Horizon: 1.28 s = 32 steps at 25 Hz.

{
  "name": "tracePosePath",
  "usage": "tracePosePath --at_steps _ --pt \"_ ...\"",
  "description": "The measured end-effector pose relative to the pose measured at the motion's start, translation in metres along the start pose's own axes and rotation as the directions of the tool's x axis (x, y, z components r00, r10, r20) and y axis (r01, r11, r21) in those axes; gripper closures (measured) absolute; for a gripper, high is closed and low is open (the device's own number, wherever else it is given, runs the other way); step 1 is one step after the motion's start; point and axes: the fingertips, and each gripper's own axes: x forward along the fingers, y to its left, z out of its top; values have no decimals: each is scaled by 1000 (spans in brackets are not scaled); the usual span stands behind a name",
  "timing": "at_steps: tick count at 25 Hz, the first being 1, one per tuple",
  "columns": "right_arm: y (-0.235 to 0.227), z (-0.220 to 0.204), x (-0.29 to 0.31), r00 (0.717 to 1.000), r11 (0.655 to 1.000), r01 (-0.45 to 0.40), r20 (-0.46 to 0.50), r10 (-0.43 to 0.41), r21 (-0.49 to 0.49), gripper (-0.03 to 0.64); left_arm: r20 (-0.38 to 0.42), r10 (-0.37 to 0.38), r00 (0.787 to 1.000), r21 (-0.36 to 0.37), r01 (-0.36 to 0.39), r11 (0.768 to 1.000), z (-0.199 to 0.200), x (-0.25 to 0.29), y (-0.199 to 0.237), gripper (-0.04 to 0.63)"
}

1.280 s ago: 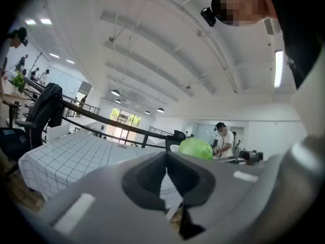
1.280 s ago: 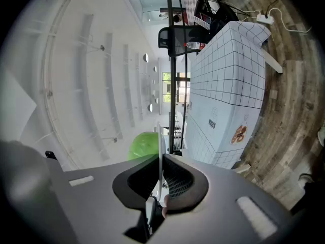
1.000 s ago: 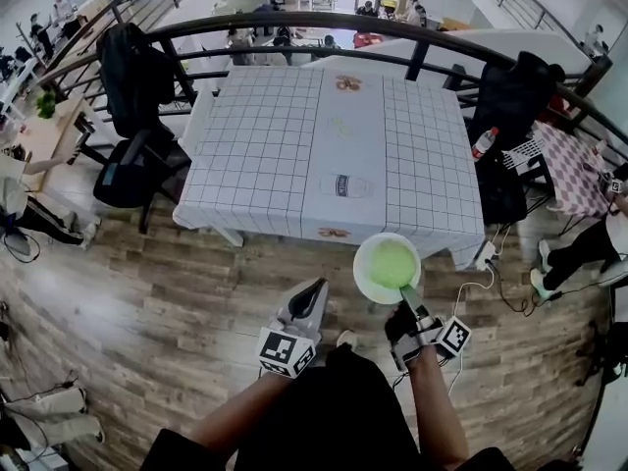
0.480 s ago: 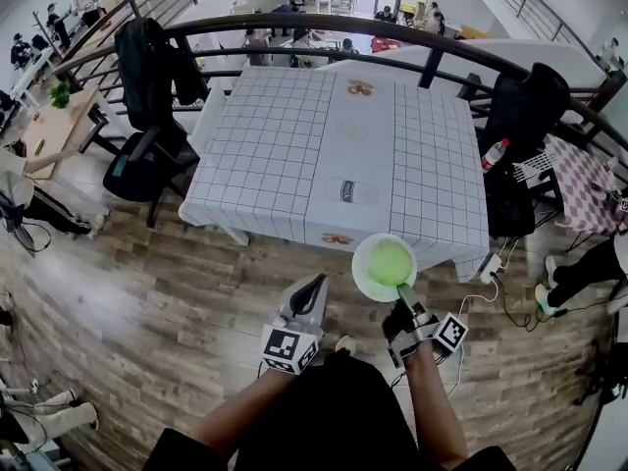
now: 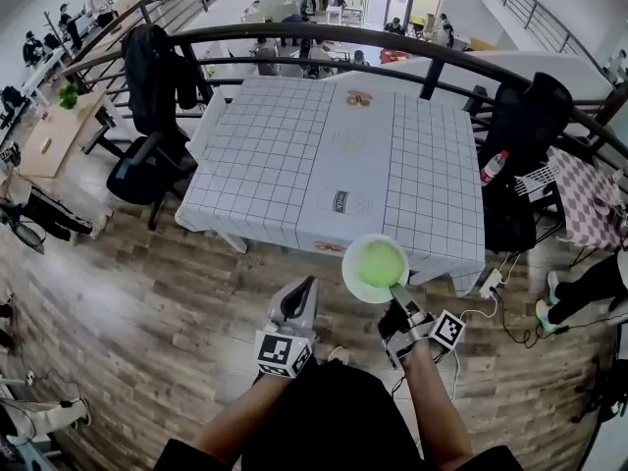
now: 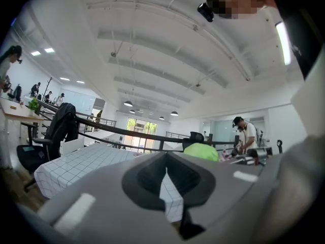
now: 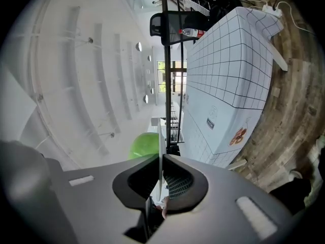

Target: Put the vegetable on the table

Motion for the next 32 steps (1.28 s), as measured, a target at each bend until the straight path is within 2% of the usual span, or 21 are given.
tracePosePath --at_steps 3,5,10,15,23,32 --pt "-2 6 0 1000 1000 -14 -6 14 5 603 -8 22 1000 -1 -22 1000 -4 4 -4 586" --pt "-4 10 0 1000 1000 -11 -3 11 12 601 -14 28 1000 25 -28 999 -6 8 -9 585" --pt "-5 27 1 1000 1000 -18 23 17 19 601 -4 1 1000 36 -1 999 -1 30 -16 585" --pt "-8 37 30 999 1000 1 38 -2 10 601 13 -22 1000 27 22 999 3 54 8 586" --pt "-1 60 72 998 1000 12 60 -12 13 601 -11 -57 998 28 57 998 5 104 33 584" --pt "6 90 133 997 1000 -9 74 8 6 600 -12 -87 996 45 87 995 19 163 74 586"
